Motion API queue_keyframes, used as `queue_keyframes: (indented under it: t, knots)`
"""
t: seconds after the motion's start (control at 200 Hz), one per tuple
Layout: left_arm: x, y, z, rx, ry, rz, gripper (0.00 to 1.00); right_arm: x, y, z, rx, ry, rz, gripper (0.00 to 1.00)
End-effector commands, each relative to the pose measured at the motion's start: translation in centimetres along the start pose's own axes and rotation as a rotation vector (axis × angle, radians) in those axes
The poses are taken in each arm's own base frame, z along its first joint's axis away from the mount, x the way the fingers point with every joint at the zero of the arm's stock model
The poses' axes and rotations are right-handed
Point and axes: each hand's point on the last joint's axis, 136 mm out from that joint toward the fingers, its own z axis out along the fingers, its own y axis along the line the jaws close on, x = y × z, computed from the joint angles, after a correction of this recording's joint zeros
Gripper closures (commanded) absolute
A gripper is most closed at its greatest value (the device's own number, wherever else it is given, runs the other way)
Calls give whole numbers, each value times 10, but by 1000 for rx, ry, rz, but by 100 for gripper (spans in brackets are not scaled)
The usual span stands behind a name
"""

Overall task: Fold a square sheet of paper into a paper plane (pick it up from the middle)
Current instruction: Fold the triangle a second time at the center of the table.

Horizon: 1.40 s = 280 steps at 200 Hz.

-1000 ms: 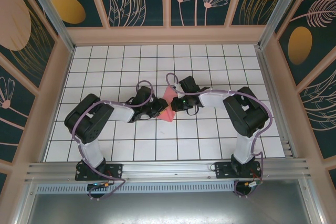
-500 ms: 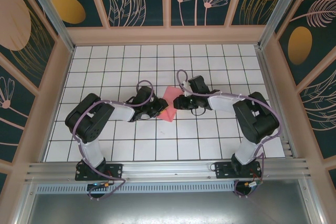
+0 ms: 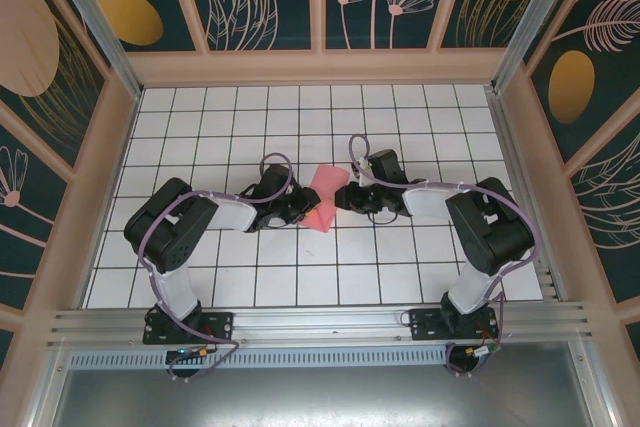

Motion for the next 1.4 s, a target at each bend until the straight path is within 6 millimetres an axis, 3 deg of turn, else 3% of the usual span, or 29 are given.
queue_keyframes:
  t: [0.0,0.986,1.211,1.396]
  knots:
    - [1,14,3,-53,0,0,75,-6,12,-2,-51,-23,-8,76]
    - [1,10,2,-36,-2,-3,75,7,2,10,-84,14,78,70]
    - [1,11,2,-36,-1,-4,75,9,3,9,-92,17,77,73]
    - [1,10,2,-35,0,-2,75,5,2,9,-87,5,78,83]
